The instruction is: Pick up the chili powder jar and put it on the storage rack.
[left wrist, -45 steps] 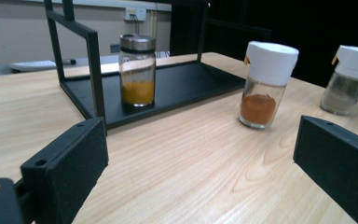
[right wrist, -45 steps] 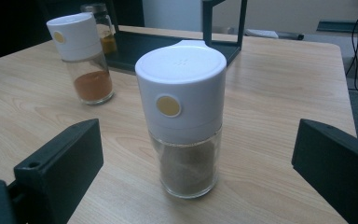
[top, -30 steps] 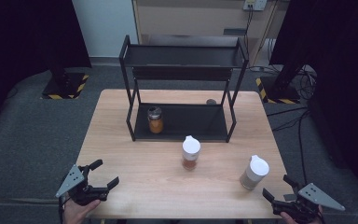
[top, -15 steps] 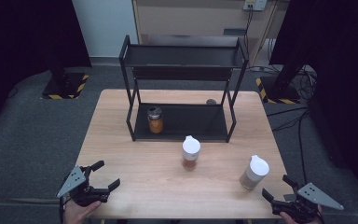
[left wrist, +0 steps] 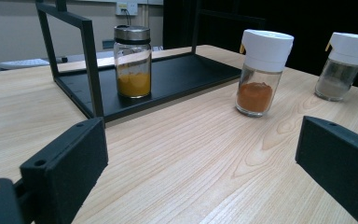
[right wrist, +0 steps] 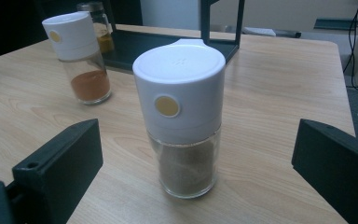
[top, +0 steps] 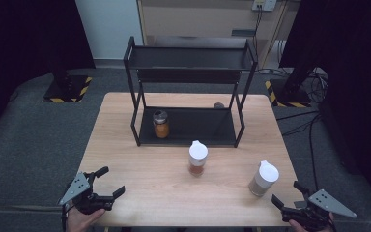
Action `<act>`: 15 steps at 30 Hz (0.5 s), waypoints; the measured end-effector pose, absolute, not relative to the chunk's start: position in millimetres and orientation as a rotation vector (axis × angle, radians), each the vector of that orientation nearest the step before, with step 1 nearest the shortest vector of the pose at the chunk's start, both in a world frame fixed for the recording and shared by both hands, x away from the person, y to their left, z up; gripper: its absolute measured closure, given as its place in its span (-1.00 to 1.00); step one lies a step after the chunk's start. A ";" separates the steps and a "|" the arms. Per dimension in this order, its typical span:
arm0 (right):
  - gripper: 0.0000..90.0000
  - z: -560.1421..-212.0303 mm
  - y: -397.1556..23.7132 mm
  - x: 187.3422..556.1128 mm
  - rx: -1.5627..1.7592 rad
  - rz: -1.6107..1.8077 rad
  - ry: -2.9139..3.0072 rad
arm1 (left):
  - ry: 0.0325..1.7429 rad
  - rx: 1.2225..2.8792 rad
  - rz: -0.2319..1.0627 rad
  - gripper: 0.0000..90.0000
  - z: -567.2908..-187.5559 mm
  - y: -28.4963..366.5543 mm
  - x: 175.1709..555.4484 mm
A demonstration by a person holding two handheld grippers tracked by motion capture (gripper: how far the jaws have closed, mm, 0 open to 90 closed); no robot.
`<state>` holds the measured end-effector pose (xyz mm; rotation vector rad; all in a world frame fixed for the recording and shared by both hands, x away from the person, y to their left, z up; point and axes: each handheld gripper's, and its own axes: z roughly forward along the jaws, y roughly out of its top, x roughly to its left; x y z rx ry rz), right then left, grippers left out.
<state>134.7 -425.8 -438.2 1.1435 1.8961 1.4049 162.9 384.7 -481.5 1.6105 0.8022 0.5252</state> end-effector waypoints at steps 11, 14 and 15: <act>-0.93 -430.9 -426.7 132.7 1.151 1.427 1.895 | 0.826 1.631 0.517 -0.98 -479.8 382.9 165.0; -0.93 -427.4 -427.7 133.4 1.153 1.436 1.896 | 0.821 1.645 0.524 -0.99 -478.7 381.3 165.3; -0.93 -425.9 -427.9 133.5 1.149 1.441 1.896 | 0.820 1.648 0.524 -0.98 -478.6 380.5 165.4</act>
